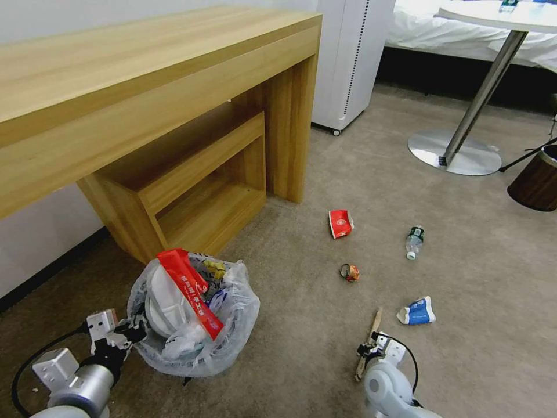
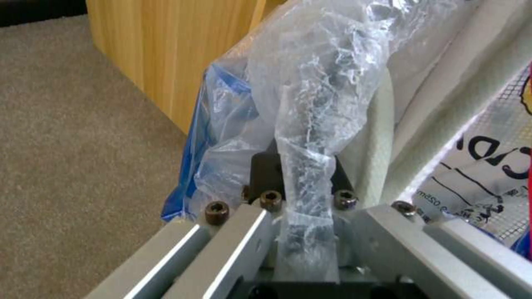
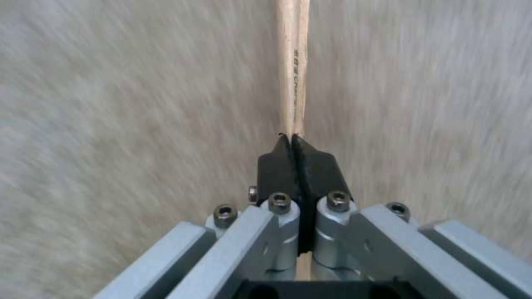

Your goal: Pick up the trash bin and place the garbage on the floor into it.

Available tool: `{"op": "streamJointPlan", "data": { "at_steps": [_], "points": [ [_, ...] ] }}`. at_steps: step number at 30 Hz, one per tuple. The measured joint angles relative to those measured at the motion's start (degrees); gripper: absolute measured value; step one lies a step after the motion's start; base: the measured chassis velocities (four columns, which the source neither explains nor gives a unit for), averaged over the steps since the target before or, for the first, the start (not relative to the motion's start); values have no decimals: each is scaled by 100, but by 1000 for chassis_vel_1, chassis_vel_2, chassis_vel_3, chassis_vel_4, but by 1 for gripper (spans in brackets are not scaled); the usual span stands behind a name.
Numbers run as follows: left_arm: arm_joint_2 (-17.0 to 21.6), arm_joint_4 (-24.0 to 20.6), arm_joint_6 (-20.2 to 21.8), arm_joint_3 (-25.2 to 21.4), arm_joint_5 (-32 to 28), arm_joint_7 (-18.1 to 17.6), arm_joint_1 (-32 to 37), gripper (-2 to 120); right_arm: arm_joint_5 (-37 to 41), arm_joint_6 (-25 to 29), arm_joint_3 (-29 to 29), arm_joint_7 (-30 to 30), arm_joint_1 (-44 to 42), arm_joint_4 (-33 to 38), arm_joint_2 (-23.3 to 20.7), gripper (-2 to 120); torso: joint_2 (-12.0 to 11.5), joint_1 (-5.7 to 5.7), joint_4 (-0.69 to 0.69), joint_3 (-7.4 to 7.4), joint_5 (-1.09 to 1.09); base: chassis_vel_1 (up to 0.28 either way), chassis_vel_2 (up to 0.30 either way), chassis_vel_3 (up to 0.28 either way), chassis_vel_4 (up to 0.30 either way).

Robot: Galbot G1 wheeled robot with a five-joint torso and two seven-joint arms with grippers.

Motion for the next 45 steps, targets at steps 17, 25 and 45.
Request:
{"op": "streamJointPlan", "data": {
  "at_steps": [17, 25, 45],
  "points": [
    [-28, 26, 8, 37, -9, -13, -94, 0, -183, 705, -230, -909, 429, 2762, -1256, 0, 0, 0, 0, 1, -1, 0, 0, 0, 0],
    [20, 34, 49, 123, -64, -50, -252, 0, -233, 1056, -836, -1764, 1507, 3659, -2138, 0, 0, 0, 0, 0, -1, 0, 0, 0, 0],
    [-49, -67, 116, 203, -103, -78, -334, 0, -1365, 1938, -3912, -3111, 4414, 2902, -2168, 0, 0, 0, 0, 1, 1, 0, 0, 0, 0]
  ]
}}
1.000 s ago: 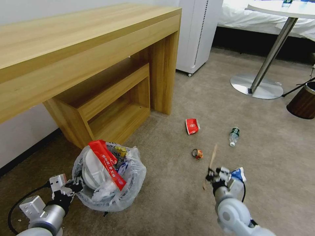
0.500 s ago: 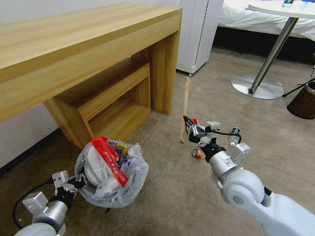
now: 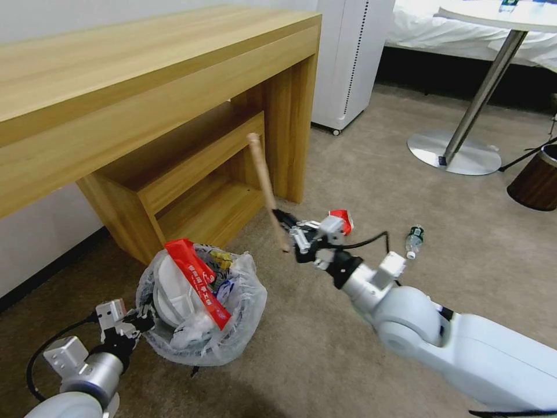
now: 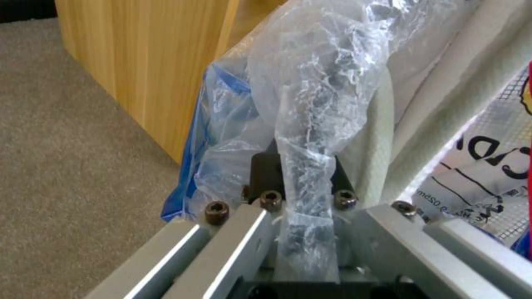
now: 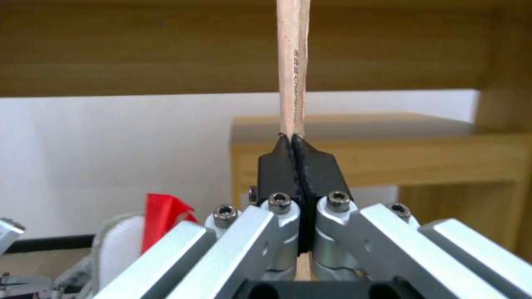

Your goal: Pick up the trash bin and place the garbage on the floor into it.

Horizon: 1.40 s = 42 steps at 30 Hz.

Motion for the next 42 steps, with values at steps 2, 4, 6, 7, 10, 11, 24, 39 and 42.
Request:
{"op": "streamJointPlan", "data": {
  "at_steps": [2, 4, 6, 7, 10, 11, 24, 39, 42],
  "points": [
    [-14, -30, 0, -9, 3, 3, 19, 0, -74, 107, -366, -101, 339, -197, 190, 0, 0, 0, 1, 0, -1, 0, 0, 0, 0],
    [-19, -41, 0, -16, 2, 4, 22, 0, -58, 144, -560, -132, 533, -275, 284, 0, 0, 0, 0, 0, -1, 0, 0, 0, 0],
    [-27, -47, 0, -21, 1, 5, 22, 0, -55, 203, -760, -189, 742, -386, 384, 0, 0, 0, 0, 0, -1, 0, 0, 0, 0],
    [-27, -47, 0, -21, 1, 5, 22, 0, -55, 203, -760, -189, 742, -386, 384, 0, 0, 0, 0, 0, -1, 0, 0, 0, 0],
    [-59, -48, 0, -15, 2, 6, 3, 0, -254, 335, -1187, -301, 1131, -727, 593, 0, 0, 0, 0, 0, -1, 0, 0, 0, 0],
    [-74, -49, 0, -9, 2, 7, -2, 0, -307, 369, -1276, -319, 1205, -807, 650, 0, 0, 0, 0, 0, -1, 0, 0, 0, 0],
    [-130, -33, -6, -27, -2, 15, -34, 0, -576, 505, -1731, -365, 1310, -1218, 1088, 0, 0, 0, 0, 0, -1, 0, 0, 0, 0],
    [-98, 56, -14, -43, -82, 16, -146, 0, -753, 623, -2069, -392, 1328, -1578, 1352, 0, 0, 0, 0, -1, 0, 0, 0, 0, 0],
    [-95, 61, -16, -47, -89, 16, -146, 0, -790, 650, -2110, -403, 1308, -1644, 1383, 0, 0, 0, 0, -1, 0, 0, 0, 0, 0]
  ]
}}
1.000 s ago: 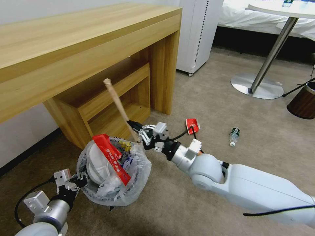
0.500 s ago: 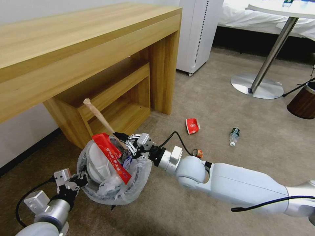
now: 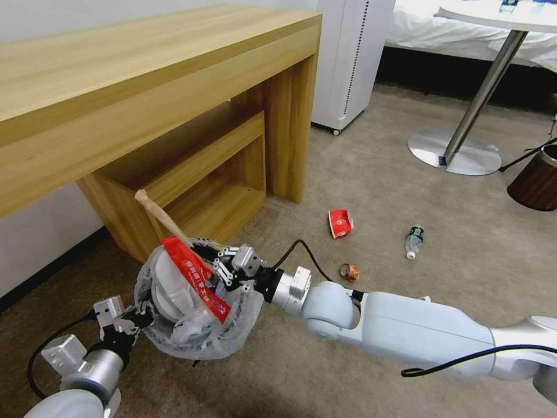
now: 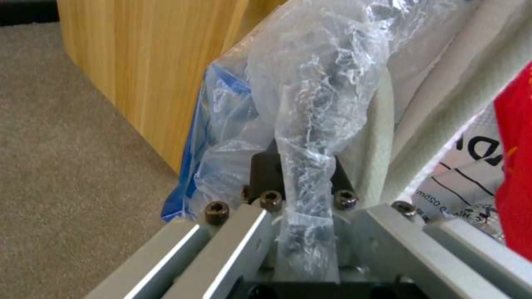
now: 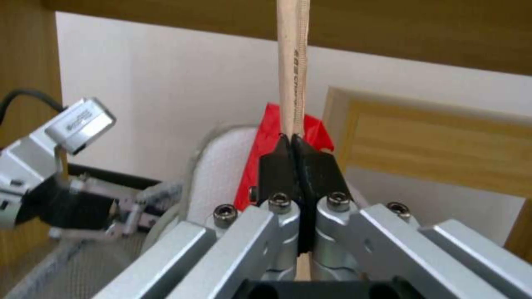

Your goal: Pick up the trash bin and place the garbage on the floor into it.

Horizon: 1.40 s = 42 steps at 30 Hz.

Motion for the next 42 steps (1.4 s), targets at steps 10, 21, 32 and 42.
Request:
{"op": "streamJointPlan", "data": {
  "at_steps": [10, 21, 32, 42],
  "points": [
    [28, 18, -8, -15, -37, -9, -56, 0, -216, 89, -129, -126, -157, -110, -162, 0, 0, 0, 0, 0, -1, 0, 0, 0, 0],
    [-7, 21, -16, 18, 5, -9, -19, 0, -493, 197, -3, -229, -552, -194, -392, 0, 0, 0, 0, 0, 0, 0, 0, 0, 0],
    [-49, -19, -21, 42, 71, -4, 18, 0, -577, 186, 50, -252, -736, -65, -595, 5, 0, 0, 0, 0, 0, 0, 0, 0, 0],
    [-43, -68, -27, 28, 102, 16, 91, 0, -575, 199, 142, -254, -778, 36, -641, 40, 0, 0, 0, 0, 0, 0, 0, 0, 0]
  ]
}}
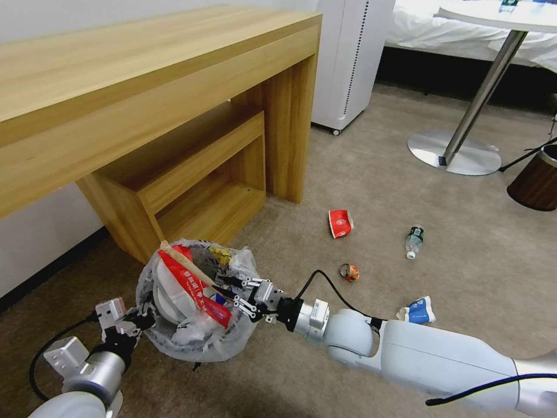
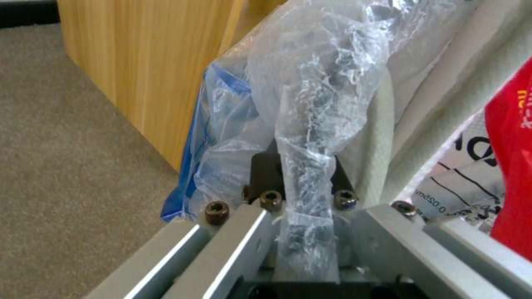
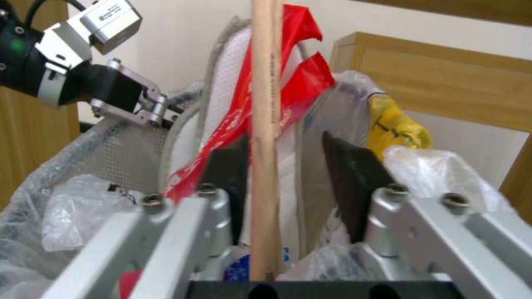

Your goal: Pick up the trash bin and place the garbage on the floor into it.

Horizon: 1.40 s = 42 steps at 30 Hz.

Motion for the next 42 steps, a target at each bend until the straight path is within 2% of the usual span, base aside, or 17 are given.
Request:
{"op": "streamJointPlan", "data": {
  "at_steps": [2, 4, 5, 8, 10, 12, 14, 17, 26, 34, 36, 39, 42],
  "points": [
    [22, -58, -1, -29, -1, 0, 74, 0, -3, 1, 36, 3, -16, 22, 0, 50, 0, 0, 0, 0, 0, 0, 0, 0, 0],
    [21, -86, 0, -35, -2, 0, 103, 0, -10, 2, 52, 7, -30, 29, 0, 53, 0, 0, 0, 0, 0, 0, 0, 0, 0],
    [20, -100, -1, -46, -1, 0, 124, 0, -14, 7, 82, 9, -47, 49, 0, 61, 0, 0, 0, 0, 0, 0, 0, 0, 0],
    [20, -111, -1, -57, 1, 0, 146, 0, -12, 11, 145, 18, -78, 81, -2, 67, 0, 0, 1, 0, 0, 0, 0, 0, 0],
    [20, -137, -1, -70, 16, 1, 186, 0, 10, 14, 321, 24, -165, 177, -21, 80, 0, 0, 0, 0, 0, 0, 0, 0, 0],
    [19, -141, -1, -70, 18, 1, 189, 0, 11, 15, 338, 23, -174, 186, -23, 80, 0, 0, 0, 0, 0, 0, 0, 0, 0],
    [-1, -174, -1, -85, 42, 1, 229, 0, 19, 44, 440, 24, -222, 222, -24, 93, 0, 0, 0, 0, 0, 0, 0, 0, 0],
    [-6, -191, -1, -97, 65, 1, 271, 0, 20, 83, 527, 21, -278, 234, -20, 99, 0, 0, 0, 0, 0, 0, 0, 0, 0],
    [104, -193, 49, -143, 110, -1, 445, 0, 43, 125, 968, 11, -578, 415, -57, 100, 0, 0, 1, 0, 0, 0, 0, 0, 0],
    [205, -193, 178, -129, 149, 34, 566, 0, 344, 71, 1749, -8, -852, 852, -281, 100, 0, 0, 1, 0, 0, 0, 0, 0, 0],
    [282, -172, 250, -111, 147, 97, 581, 0, 513, 52, 2327, -54, -1093, 1021, -437, 100, 0, 0, 1, 0, 1, 0, 0, 0, 0],
    [341, -138, 293, -91, 146, 147, 593, 0, 619, 49, 2682, -83, -1273, 1108, -529, 100, 0, 0, 0, 0, 0, 0, 0, 0, 0],
    [493, -55, 363, -64, 131, 253, 597, 0, 761, 76, 3418, -146, -1707, 1232, -728, 100, 0, 0, 0, 0, 1, 0, 0, 0, 0]
  ]
}}
